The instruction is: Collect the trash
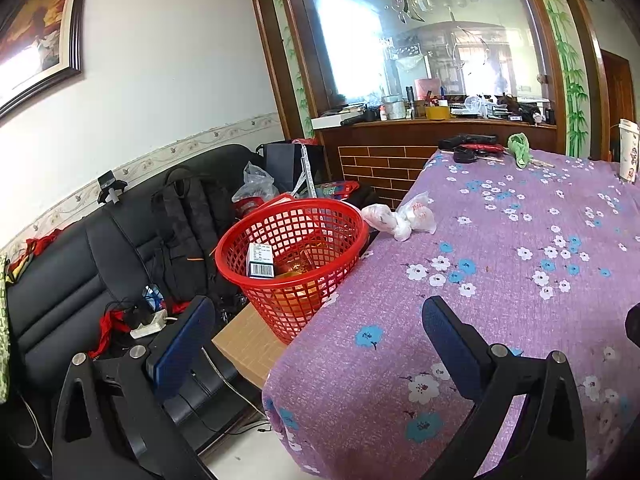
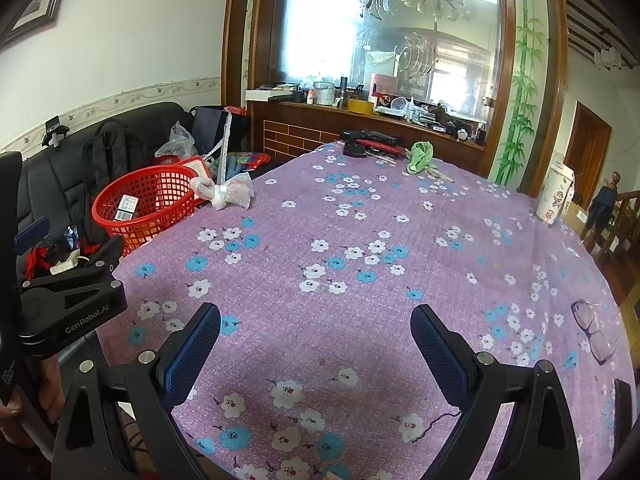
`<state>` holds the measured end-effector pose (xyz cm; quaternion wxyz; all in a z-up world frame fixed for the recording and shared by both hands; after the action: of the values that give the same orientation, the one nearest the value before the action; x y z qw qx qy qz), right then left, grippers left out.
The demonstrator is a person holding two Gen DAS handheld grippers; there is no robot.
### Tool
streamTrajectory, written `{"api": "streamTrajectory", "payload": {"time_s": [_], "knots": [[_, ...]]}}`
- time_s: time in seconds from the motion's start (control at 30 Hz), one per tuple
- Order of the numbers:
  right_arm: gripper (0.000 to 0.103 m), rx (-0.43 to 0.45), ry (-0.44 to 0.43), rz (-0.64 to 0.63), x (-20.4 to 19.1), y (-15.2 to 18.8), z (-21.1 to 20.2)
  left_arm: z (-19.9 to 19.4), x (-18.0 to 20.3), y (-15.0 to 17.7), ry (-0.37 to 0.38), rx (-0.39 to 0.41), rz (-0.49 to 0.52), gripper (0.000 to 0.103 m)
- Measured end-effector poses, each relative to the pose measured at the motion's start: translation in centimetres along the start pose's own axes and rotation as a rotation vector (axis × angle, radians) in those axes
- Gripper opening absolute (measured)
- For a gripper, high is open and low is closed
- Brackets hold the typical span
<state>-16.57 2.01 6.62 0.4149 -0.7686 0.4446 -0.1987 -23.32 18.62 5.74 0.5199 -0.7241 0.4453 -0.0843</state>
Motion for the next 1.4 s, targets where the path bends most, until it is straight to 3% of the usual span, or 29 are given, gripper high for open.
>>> {"api": "streamTrajectory", "payload": {"time_s": [0.8, 1.17, 1.3, 1.4], "knots": [[0.098, -0.01, -0.004, -0.011, -0.4, 0.2, 0.2, 0.2, -0.3, 0.2, -0.006, -0.001, 0.007, 0.103], [0.098, -0.026, -0.005, 0.013, 0.5, 0.4, 0.8, 0.1, 1.6, 0.0, 0.013, 0.002, 0.057, 0.103], [0.098, -0.049, -0.003, 0.068, 3.0, -0.1, 1.5, 0.2, 3.4, -1.1, 0.047, 0.003, 0.099, 0.103], [0.098, -0.078, 0.06, 0.158, 7.1, -0.7, 2.4, 0.1, 5.9, -2.7, 0.102, 0.019, 0.151, 0.103]]}}
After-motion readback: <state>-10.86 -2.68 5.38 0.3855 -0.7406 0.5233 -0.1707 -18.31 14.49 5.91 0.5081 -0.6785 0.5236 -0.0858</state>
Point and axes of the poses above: each gripper's, at about its wrist camera, not at the fingertips, and z roughly the way its jaws point, x to its right, y to its underside, the point moved 1 cm from there along z, roughly the way its jaws point, and after that the axes turned 9 degrees about z, right-handed, at the moved point
